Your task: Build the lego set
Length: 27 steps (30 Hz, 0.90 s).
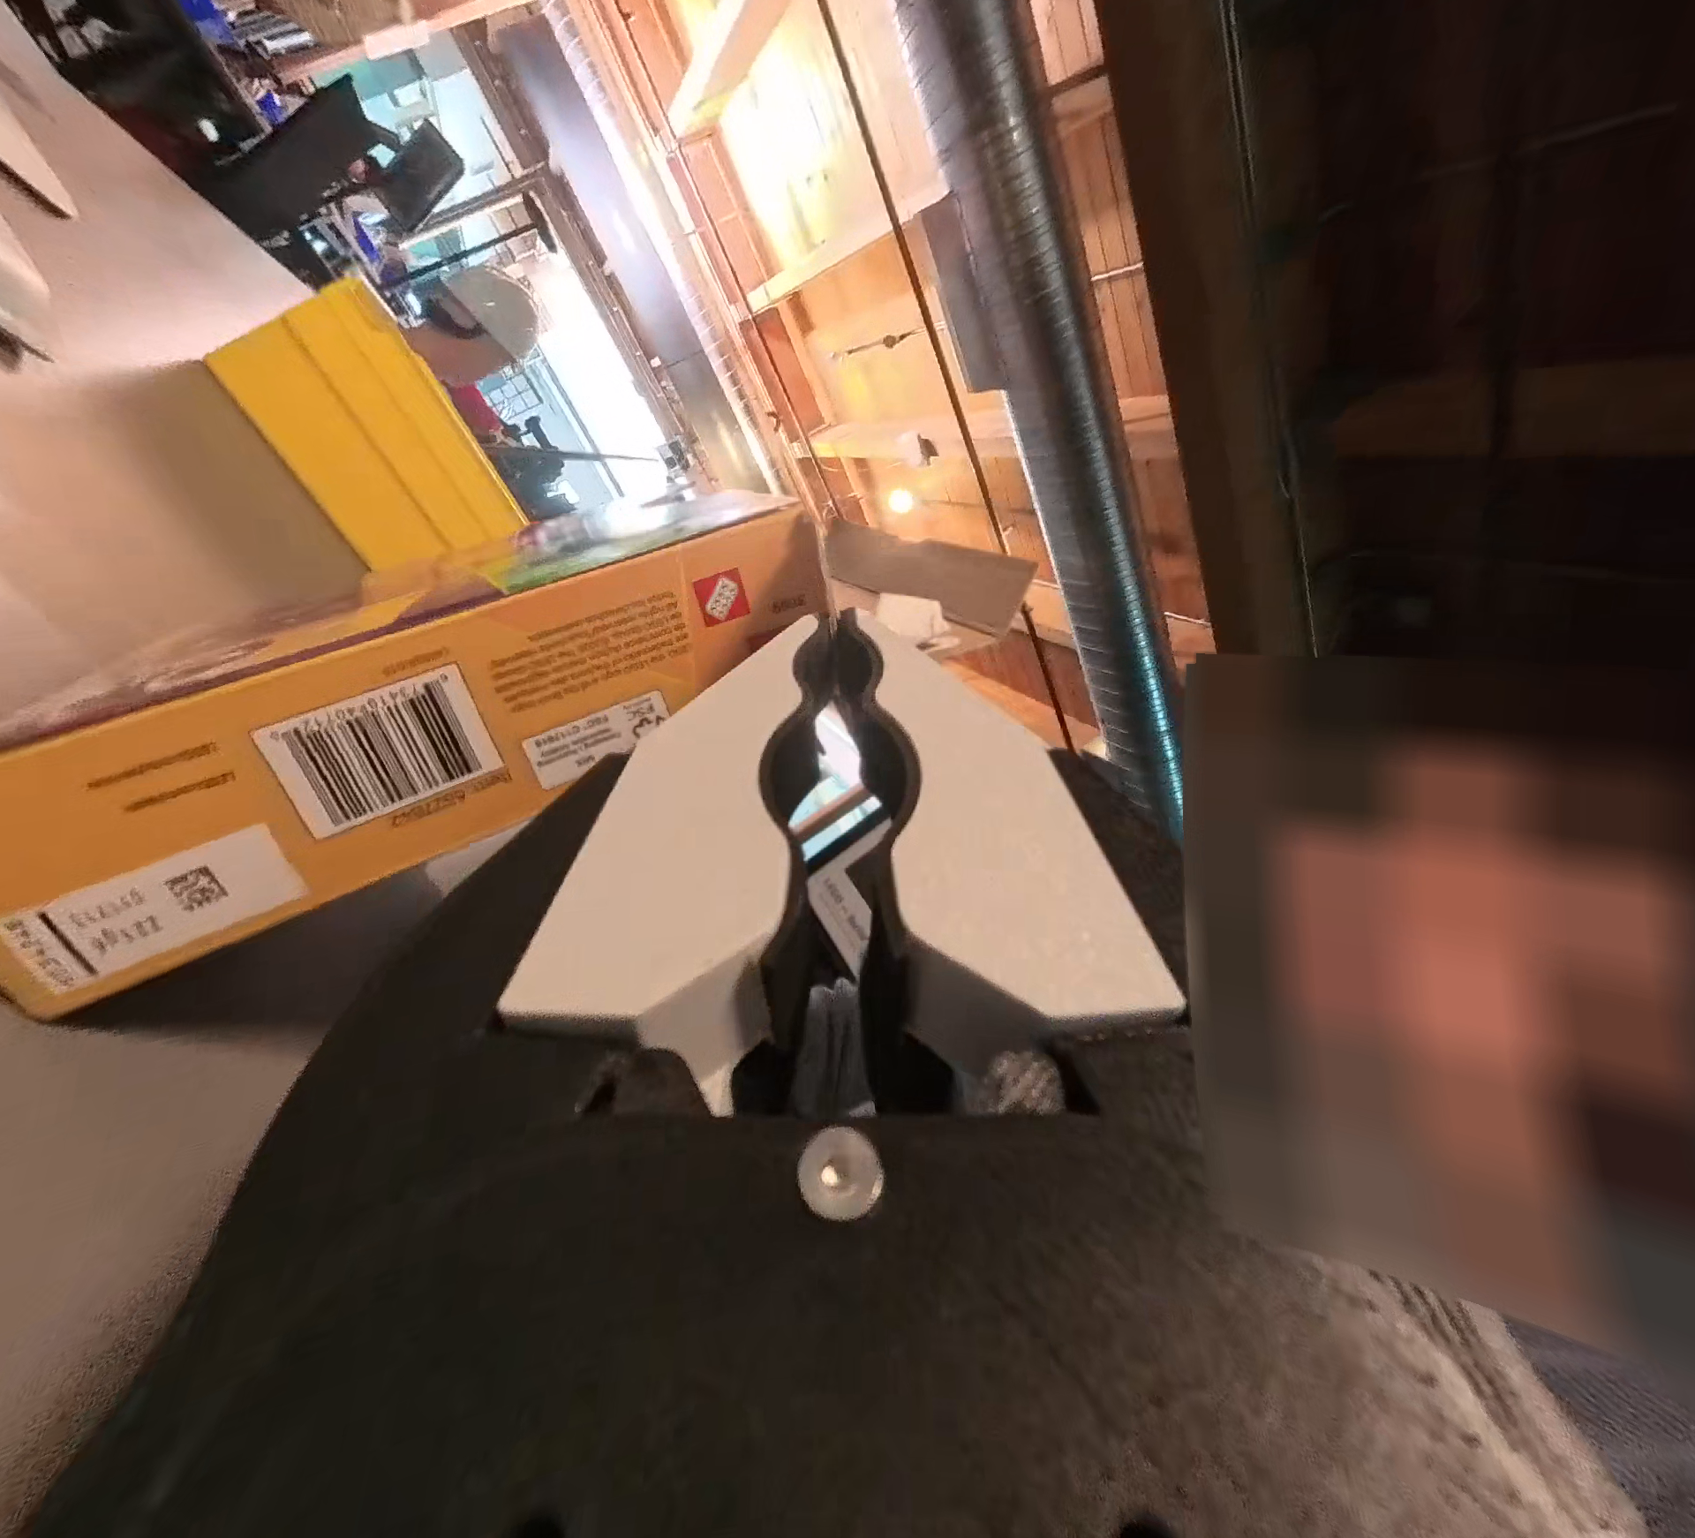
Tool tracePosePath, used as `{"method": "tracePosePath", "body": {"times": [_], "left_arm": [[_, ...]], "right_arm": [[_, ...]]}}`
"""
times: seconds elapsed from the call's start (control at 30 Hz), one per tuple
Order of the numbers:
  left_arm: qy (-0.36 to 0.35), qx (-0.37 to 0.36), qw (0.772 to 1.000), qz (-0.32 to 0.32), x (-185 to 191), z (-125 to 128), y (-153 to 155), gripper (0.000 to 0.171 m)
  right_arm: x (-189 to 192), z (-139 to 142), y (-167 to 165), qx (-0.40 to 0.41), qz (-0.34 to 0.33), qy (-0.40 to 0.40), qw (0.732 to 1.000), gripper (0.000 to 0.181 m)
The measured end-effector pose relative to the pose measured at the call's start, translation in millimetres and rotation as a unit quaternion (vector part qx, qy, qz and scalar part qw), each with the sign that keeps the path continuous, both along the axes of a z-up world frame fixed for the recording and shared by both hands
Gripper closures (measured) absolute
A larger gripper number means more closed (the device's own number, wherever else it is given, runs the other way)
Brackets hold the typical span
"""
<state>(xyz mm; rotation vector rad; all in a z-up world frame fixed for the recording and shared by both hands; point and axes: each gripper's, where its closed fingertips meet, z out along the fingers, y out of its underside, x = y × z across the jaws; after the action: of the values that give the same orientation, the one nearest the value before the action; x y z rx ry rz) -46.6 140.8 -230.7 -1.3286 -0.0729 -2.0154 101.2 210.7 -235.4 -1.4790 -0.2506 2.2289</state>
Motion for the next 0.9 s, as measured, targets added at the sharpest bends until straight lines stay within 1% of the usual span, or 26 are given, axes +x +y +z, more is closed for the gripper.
{"method": "tracePosePath", "body": {"times": [0.07,0.13,0.2,0.27,0.3,0.33,0.37,0.4,0.43,0.47,0.53,0.57,0.6,0.63,0.67,0.7,0.73,0.77,0.8,0.83,0.9], "left_arm": [[0.003,0.021,1.0,0.014,-4.0,0.5,6.6,0.171],[-0.031,0.017,0.999,0.021,-10.7,0.8,14.3,0.171],[-0.059,0.015,0.998,0.027,-14.7,0.6,19.2,0.171],[-0.064,0.014,0.997,0.036,-15.4,0.7,20.6,0.171],[-0.059,0.014,0.997,0.042,-15.4,0.7,20.8,0.171],[-0.054,0.012,0.997,0.049,-15.6,0.8,21.0,0.171],[-0.051,0.008,0.997,0.056,-16.3,0.8,21.7,0.171],[-0.05,0.005,0.997,0.061,-16.4,0.9,21.7,0.171],[-0.05,0.002,0.997,0.067,-16.5,0.9,21.8,0.171],[-0.052,-0.001,0.996,0.072,-16.4,1.0,22.2,0.171],[-0.054,-0.002,0.996,0.073,-14.6,0.9,21.5,0.171],[-0.054,-0.001,0.996,0.074,-13.5,0.9,21.2,0.171],[-0.053,0.0,0.996,0.073,-12.3,0.9,20.9,0.171],[-0.051,0.001,0.996,0.073,-11.1,0.9,20.5,0.171],[-0.05,0.001,0.996,0.073,-10.4,1.0,20.4,0.171],[-0.05,0.0,0.996,0.076,-10.1,1.0,20.6,0.171],[-0.049,0.001,0.996,0.077,-9.4,1.0,20.5,0.171],[-0.05,0.002,0.996,0.077,-8.7,1.0,20.2,0.171],[-0.053,0.004,0.996,0.077,-7.7,1.0,19.9,0.171],[-0.056,0.007,0.996,0.075,-7.1,1.0,19.6,0.171],[-0.062,0.013,0.996,0.071,-6.1,0.9,19.2,0.171]], "right_arm": [[-4.9,-1.0,7.8,-0.02,0.008,0.019,1.0,0.181],[-11.0,-1.9,15.0,-0.04,0.011,0.034,0.999,0.181],[-15.4,-1.1,24.1,-0.051,-0.001,0.046,0.998,0.181],[-16.5,2.1,31.5,-0.049,-0.014,0.056,0.997,0.181],[-15.9,3.9,35.1,-0.038,-0.027,0.054,0.997,0.177],[-12.5,8.5,39.1,-0.01,-0.055,0.053,0.997,0.168],[-7.1,14.7,41.7,0.037,-0.097,0.047,0.993,0.16],[-2.4,21.1,41.2,0.098,-0.141,0.029,0.985,0.151],[1.7,28.3,38.7,0.159,-0.181,0.006,0.971,0.137],[4.9,36.7,34.4,0.216,-0.214,-0.016,0.952,0.126],[2.3,53.2,19.9,0.335,-0.246,-0.069,0.907,0.111],[-3.1,60.3,13.1,0.4,-0.254,-0.104,0.874,0.107],[-10.5,68.2,5.1,0.468,-0.255,-0.136,0.835,0.102],[-19.8,75.4,-3.5,0.536,-0.245,-0.165,0.791,0.102],[-30.5,80.4,-11.0,0.597,-0.226,-0.193,0.745,0.102],[-42.1,81.0,-18.9,0.653,-0.191,-0.22,0.699,0.104],[-53.1,77.0,-24.9,0.696,-0.143,-0.248,0.658,0.108],[-61.9,70.8,-27.3,0.724,-0.093,-0.277,0.625,0.11],[-68.4,63.5,-27.7,0.738,-0.043,-0.303,0.602,0.111],[-73.0,56.1,-27.0,0.742,0.005,-0.324,0.587,0.113],[-77.8,41.8,-16.9,0.736,0.074,-0.368,0.563,0.113]]}}
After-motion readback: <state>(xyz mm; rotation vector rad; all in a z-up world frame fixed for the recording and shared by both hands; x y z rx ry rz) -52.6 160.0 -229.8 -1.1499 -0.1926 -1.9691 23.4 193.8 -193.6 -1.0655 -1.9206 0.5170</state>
